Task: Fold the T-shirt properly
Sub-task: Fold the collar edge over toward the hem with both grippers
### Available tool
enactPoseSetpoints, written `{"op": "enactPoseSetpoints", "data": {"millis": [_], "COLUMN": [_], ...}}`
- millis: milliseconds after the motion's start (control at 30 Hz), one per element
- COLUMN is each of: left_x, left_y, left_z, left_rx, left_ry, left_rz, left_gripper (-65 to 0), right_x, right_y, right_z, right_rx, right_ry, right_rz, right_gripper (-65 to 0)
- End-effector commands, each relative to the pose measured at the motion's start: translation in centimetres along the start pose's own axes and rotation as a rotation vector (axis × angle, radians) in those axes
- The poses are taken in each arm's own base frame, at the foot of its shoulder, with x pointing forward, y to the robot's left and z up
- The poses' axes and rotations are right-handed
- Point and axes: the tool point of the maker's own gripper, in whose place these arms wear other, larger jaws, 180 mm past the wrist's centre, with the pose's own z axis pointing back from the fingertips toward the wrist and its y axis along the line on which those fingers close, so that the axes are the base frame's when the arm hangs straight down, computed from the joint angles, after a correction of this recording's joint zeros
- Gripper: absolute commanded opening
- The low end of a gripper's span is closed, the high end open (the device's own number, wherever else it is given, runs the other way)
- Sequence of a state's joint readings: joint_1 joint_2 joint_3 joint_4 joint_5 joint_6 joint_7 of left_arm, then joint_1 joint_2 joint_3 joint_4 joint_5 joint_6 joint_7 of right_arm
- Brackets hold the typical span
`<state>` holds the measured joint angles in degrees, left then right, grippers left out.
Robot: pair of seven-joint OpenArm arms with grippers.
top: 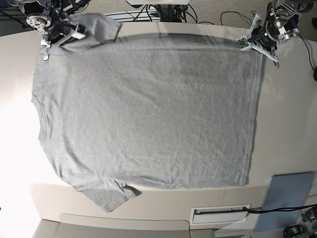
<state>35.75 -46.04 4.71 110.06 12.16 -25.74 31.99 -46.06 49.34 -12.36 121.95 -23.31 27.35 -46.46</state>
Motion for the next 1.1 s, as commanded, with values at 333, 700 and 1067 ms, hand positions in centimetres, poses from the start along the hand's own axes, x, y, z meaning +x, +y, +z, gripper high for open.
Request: {"op": "enactPoseSetpoints", "data": {"millis": [333,700,1067], "left_x": [-1.0,0.9,4.2], "left_y": [-2.3,1.5,8.7], "left_z": [1.5,2.1,2.5], "left_rx": [-0.049,0.088,0.268], "left_ry": [0.06,0.007,-0.143], "left_rz": [-0.037,0.006,0.165], "left_gripper": [-65.0,-65.0,-65.0], "right_x": [0.8,1.4,3.2], "right_y": [2.9,-3.2,-12.3], "right_z": [2.2,2.5,3.0], "right_rx": [0.048,-0.242,-0.473], "right_ry": [-0.035,-0.055,-0.156], "right_rz": [0.005,0.033,-0.067], "right_gripper": [-65.0,-65.0,-65.0]}}
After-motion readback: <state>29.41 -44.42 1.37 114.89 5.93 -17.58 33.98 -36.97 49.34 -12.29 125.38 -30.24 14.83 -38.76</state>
